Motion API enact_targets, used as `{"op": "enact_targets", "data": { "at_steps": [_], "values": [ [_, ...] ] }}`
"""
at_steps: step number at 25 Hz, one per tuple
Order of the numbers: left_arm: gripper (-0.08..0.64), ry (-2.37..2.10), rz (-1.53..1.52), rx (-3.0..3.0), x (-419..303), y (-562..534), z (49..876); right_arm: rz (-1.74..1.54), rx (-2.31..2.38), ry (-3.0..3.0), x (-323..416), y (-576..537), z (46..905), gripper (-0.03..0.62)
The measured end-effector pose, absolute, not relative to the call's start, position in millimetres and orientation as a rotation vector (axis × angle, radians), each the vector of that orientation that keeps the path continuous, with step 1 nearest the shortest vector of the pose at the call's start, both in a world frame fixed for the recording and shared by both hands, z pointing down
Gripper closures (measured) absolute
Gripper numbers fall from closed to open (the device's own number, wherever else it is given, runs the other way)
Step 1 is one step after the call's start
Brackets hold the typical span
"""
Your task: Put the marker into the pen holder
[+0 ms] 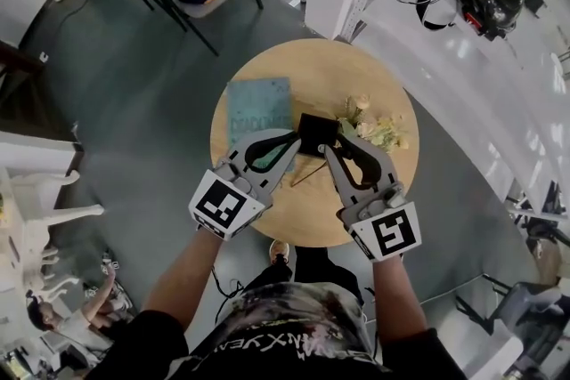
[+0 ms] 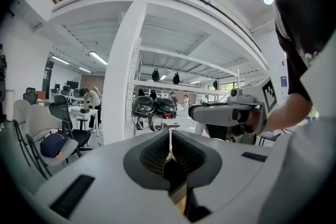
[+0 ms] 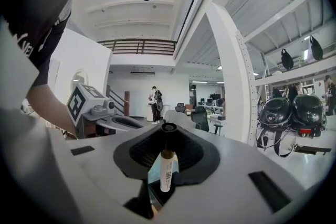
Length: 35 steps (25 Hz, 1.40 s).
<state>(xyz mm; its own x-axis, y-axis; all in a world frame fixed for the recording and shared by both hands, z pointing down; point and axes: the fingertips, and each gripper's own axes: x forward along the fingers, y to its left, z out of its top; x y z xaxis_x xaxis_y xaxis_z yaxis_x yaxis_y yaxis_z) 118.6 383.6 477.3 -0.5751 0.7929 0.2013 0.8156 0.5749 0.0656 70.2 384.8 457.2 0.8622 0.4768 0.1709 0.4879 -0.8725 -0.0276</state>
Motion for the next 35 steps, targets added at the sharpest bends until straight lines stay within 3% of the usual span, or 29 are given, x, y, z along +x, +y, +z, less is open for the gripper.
{"op": "enact_targets", "data": {
  "at_steps": [35],
  "values": [
    [0.529,-2.574,-0.357,-1.339,107,412,561,-0.355,-2.888,-0.746,77,412,566,0.526]
  ]
}}
